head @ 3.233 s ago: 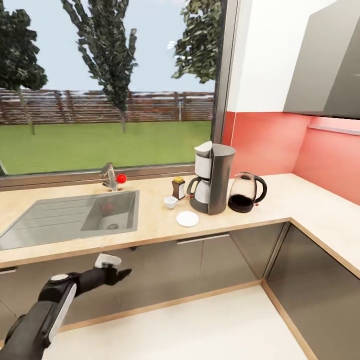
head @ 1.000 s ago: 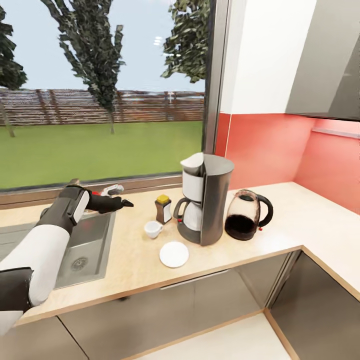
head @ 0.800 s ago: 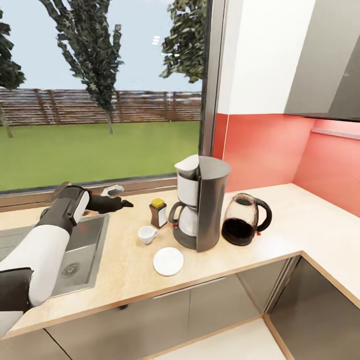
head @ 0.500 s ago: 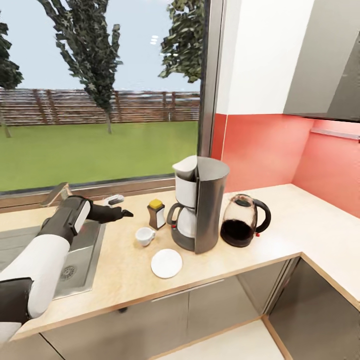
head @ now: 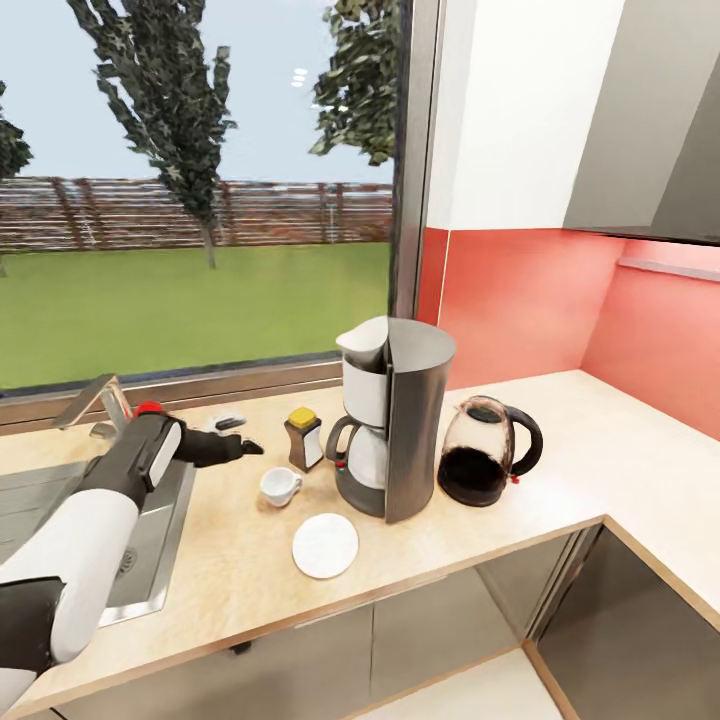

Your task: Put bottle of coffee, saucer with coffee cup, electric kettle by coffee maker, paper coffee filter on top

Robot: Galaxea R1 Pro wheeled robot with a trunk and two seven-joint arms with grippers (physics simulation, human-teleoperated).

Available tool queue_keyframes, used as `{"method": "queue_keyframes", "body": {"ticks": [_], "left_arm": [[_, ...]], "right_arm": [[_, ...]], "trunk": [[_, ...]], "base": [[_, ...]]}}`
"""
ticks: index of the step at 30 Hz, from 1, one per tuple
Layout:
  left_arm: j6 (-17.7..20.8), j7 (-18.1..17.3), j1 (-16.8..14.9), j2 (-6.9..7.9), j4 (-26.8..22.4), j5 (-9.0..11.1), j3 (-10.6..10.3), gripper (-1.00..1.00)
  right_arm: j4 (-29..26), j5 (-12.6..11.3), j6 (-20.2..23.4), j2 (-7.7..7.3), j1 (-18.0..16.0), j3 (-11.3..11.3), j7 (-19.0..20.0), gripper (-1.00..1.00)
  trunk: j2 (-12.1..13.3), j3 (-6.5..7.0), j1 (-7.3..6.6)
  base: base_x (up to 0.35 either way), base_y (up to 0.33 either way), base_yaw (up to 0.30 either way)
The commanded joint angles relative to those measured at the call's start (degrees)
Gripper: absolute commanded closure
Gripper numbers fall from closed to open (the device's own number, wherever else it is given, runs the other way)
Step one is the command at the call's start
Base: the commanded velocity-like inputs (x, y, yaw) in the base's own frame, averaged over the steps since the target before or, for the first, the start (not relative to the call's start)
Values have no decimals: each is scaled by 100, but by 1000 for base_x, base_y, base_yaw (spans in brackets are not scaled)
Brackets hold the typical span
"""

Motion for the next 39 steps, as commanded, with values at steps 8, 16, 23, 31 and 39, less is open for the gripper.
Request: {"method": "queue_keyframes", "body": {"ticks": [8,16,23,31,39], "left_arm": [[38,358,112,-10,-9,66,15,-100],[48,365,116,-17,-15,72,23,-100],[39,369,167,-13,-9,58,24,-100],[33,373,367,-1,-9,50,24,-100],[-157,381,574,26,-1,21,24,-100]], "right_arm": [[-12,-17,36,-3,1,41,-21,-100],[-12,-17,36,-3,4,41,-21,-100],[-12,-17,31,-3,7,41,-21,-100],[-12,-17,30,-3,9,42,-21,-100],[-12,-17,29,-3,27,42,-21,-100]], "trunk": [[-13,-13,3],[-13,-13,3],[-13,-13,3],[-13,-13,3],[-13,-13,3]], "base": [[82,0,0],[117,0,-29],[21,0,-100],[41,0,-5],[2,0,0]]}}
